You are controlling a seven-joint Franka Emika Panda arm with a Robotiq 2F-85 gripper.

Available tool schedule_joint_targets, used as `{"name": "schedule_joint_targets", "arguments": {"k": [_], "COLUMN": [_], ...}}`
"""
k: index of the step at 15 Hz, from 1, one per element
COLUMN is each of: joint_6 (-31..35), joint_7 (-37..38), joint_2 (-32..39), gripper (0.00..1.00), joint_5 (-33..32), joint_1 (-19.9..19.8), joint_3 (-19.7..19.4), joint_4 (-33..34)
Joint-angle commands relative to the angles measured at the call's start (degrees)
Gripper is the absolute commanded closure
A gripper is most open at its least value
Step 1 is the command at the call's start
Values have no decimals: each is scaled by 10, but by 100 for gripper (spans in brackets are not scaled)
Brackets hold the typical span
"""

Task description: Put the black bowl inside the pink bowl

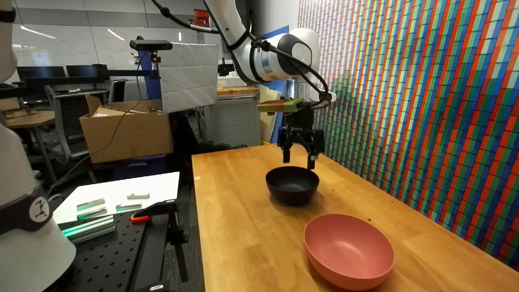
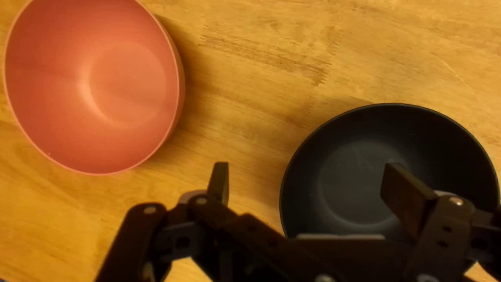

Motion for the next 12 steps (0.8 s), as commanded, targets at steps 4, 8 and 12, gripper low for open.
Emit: {"name": "schedule_joint_targets", "arguments": {"k": [4, 8, 12], "joint_6": [38, 63, 79], "joint_7": [18, 35, 44], "joint_2": [45, 73, 98], "gripper": [0, 0, 0], "joint_5": [1, 1, 10], "joint_1": [18, 28, 34], "joint_3": [-21, -34, -39], "joint_4": [18, 22, 25]}}
